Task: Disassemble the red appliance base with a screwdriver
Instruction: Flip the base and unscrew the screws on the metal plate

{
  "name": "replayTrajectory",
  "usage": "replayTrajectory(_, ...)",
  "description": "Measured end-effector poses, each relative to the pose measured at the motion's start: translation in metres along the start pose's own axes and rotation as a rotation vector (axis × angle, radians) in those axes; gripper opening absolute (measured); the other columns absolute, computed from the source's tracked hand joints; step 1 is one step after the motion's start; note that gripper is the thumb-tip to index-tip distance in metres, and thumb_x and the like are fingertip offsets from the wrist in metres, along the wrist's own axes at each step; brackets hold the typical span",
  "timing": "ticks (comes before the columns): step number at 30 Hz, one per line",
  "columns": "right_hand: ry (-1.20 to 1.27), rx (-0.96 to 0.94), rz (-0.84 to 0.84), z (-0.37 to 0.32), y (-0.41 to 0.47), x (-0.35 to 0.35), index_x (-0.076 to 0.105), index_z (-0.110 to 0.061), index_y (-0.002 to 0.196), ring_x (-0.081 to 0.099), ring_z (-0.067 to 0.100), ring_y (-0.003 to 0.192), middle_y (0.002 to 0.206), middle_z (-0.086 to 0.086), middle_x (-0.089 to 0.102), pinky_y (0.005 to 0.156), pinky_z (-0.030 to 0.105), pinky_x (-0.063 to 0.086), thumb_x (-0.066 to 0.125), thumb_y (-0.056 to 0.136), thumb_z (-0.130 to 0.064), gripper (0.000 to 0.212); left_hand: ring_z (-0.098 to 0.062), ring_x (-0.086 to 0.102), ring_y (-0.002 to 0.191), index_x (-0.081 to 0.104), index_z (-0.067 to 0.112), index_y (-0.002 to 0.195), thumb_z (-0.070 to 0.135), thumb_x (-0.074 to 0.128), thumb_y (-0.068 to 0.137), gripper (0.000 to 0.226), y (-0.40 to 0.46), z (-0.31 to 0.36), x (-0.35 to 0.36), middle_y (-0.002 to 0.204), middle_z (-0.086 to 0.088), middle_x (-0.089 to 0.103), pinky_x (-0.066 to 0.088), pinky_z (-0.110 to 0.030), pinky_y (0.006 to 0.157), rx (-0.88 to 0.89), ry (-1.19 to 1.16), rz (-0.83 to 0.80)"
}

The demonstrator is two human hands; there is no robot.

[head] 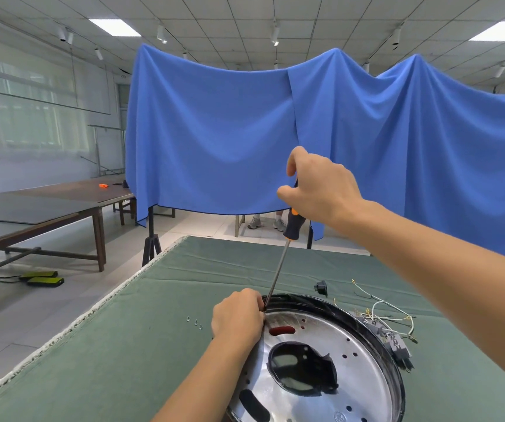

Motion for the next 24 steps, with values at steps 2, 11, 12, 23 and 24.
replayTrajectory(2, 0.02, -0.007, 0.085, 0.004, 0.002, -0.008, 0.047, -0.013, 0.097, 0.055, 0.031, 0.076, 0.088, 0.004, 0.057, 0.059, 0.032, 0.031, 0.055, 0.083, -0.028, 0.021, -0.024, 0.062, 0.096, 0.067, 0.026, 0.094, 0.024, 0.055, 0.088, 0.013, 0.001, 0.0, 0.0, 0.1, 0.0, 0.068, 0.042, -0.029, 0.074, 0.001, 0.006, 0.006)
replayTrajectory(11, 0.098, 0.026, 0.183, 0.024, -0.004, -0.012, 0.048, -0.019, 0.087, 0.056, 0.028, 0.078, 0.082, 0.0, 0.061, 0.063, 0.031, 0.033, 0.057, 0.08, -0.028, 0.014, -0.028, 0.062, 0.092, 0.061, 0.021, 0.088, 0.034, 0.05, 0.092, 0.018, -0.002, 0.004, -0.002, 0.093, -0.001, 0.068, 0.043, -0.032, 0.072, 0.065, -0.005, 0.048)
replayTrajectory(12, 0.102, 0.031, 0.203, 0.025, -0.005, -0.013, 0.048, -0.019, 0.086, 0.056, 0.028, 0.077, 0.082, 0.0, 0.061, 0.062, 0.031, 0.032, 0.057, 0.08, -0.028, 0.014, -0.028, 0.062, 0.092, 0.061, 0.021, 0.087, 0.035, 0.049, 0.093, 0.019, -0.003, 0.004, -0.004, 0.093, -0.001, 0.068, 0.041, -0.032, 0.071, 0.069, -0.007, 0.058)
replayTrajectory(23, 0.127, 0.051, 0.375, 0.029, -0.024, -0.017, 0.049, -0.016, 0.068, 0.052, 0.032, 0.061, 0.07, 0.0, 0.054, 0.056, 0.032, 0.033, 0.059, 0.077, -0.019, 0.014, -0.031, 0.062, 0.095, 0.067, 0.015, 0.088, 0.03, 0.05, 0.091, 0.023, 0.001, 0.007, 0.003, 0.096, -0.007, 0.069, 0.046, -0.033, 0.076, 0.037, 0.051, 0.012)
replayTrajectory(24, 0.133, 0.039, 0.382, 0.028, -0.024, -0.018, 0.05, -0.016, 0.067, 0.052, 0.032, 0.061, 0.069, 0.0, 0.054, 0.057, 0.032, 0.035, 0.059, 0.076, -0.017, 0.014, -0.031, 0.062, 0.096, 0.068, 0.015, 0.089, 0.03, 0.05, 0.09, 0.023, 0.001, 0.008, 0.004, 0.096, -0.007, 0.069, 0.045, -0.033, 0.076, 0.029, 0.048, 0.006)
Point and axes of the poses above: each hand's wrist, its own y-axis towards the middle knuckle, its own x-axis out of the palm, z = x × y, the point moved 6 cm from there along y, towards the middle knuckle
